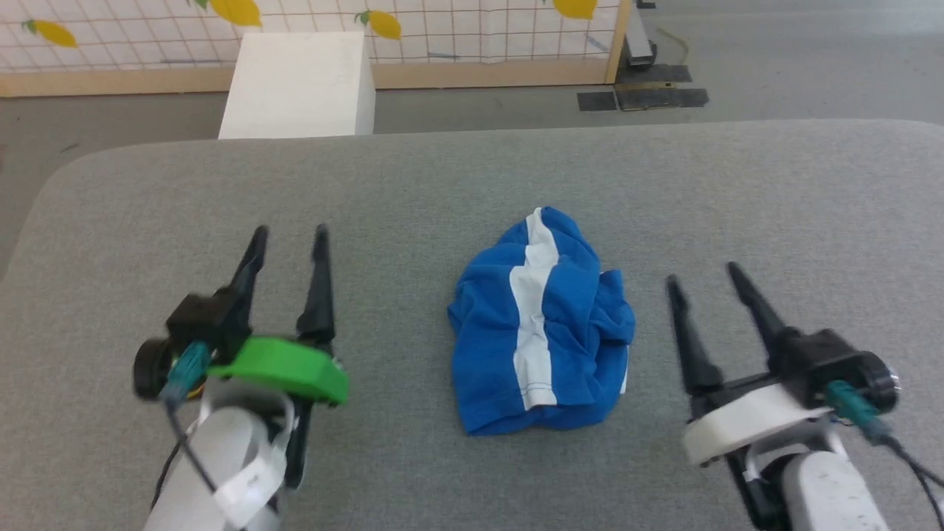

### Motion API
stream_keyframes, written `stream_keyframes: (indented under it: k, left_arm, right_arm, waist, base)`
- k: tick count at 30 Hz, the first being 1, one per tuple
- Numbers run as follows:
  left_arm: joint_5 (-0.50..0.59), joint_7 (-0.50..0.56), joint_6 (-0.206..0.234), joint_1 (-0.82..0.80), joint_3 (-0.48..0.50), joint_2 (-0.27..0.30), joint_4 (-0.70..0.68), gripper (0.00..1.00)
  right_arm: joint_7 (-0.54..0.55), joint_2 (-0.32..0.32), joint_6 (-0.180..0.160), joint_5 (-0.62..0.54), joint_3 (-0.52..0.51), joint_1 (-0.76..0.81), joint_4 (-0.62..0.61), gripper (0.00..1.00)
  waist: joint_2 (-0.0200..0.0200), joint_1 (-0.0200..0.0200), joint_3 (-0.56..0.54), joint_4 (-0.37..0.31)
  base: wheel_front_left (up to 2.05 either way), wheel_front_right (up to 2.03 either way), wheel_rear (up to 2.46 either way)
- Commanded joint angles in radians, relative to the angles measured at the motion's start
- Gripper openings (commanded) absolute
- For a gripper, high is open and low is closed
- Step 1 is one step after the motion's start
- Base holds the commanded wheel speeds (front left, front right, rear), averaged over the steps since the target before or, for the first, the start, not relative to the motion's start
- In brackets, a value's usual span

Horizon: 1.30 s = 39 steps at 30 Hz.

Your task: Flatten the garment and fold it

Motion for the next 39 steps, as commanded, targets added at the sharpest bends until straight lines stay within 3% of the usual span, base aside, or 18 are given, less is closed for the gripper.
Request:
stream_keyframes:
  k: [1,4,15,19,23,24,25,31,39]
  left_arm:
    - [0.023,-0.003,0.007,0.043,0.025,0.003,-0.025,1.00]
    - [0.053,-0.004,0.007,0.091,0.069,-0.012,-0.070,1.00]
    - [0.113,-0.004,-0.052,0.134,0.156,-0.108,-0.112,1.00]
    - [0.128,-0.004,-0.067,0.125,0.178,-0.131,-0.109,1.00]
    - [0.140,-0.004,-0.084,0.121,0.193,-0.147,-0.102,1.00]
    - [0.143,-0.004,-0.087,0.121,0.196,-0.150,-0.100,1.00]
    - [0.146,-0.004,-0.091,0.120,0.198,-0.153,-0.098,1.00]
    - [0.156,-0.004,-0.105,0.122,0.210,-0.164,-0.082,1.00]
    - [0.176,-0.004,-0.118,0.118,0.220,-0.170,-0.069,1.00]
  right_arm:
    - [0.022,0.001,-0.002,-0.031,0.036,0.010,-0.007,1.00]
    - [0.083,-0.007,-0.002,-0.067,0.115,0.013,-0.005,1.00]
    - [0.430,-0.158,-0.002,-0.052,0.385,-0.009,0.028,1.00]
    - [0.468,-0.194,-0.002,-0.063,0.408,-0.033,0.009,1.00]
    - [0.464,-0.177,-0.002,-0.086,0.385,-0.054,0.010,1.00]
    - [0.460,-0.167,-0.002,-0.088,0.376,-0.057,0.012,0.31]
    - [0.450,-0.156,-0.002,-0.093,0.367,-0.064,0.012,0.00]
    - [0.395,-0.097,-0.002,-0.073,0.373,-0.105,-0.005,0.00]
    - [0.283,-0.030,-0.002,0.055,0.482,-0.286,-0.122,0.00]
  waist:
    - [-0.0001,0.0000,0.009,0.011]
    - [-0.0001,0.0000,0.022,0.024]
    - [-0.0001,0.0000,0.076,0.112]
    - [-0.0001,0.0000,0.089,0.136]
    - [-0.0001,0.0000,0.093,0.147]
    - [-0.0001,0.0000,0.093,0.148]
    - [-0.0001,0.0000,0.092,0.150]
    - [-0.0001,0.0000,0.079,0.143]
    - [-0.0001,0.0000,0.068,0.115]
  base:
    - [0.00,0.00,0.00]
    - [0.00,0.00,0.00]
    - [0.00,0.00,0.00]
    - [0.00,0.00,0.00]
    - [0.00,0.00,0.00]
    - [0.00,0.00,0.00]
    - [0.00,0.00,0.00]
    - [0.00,0.00,0.00]
    - [0.00,0.00,0.00]
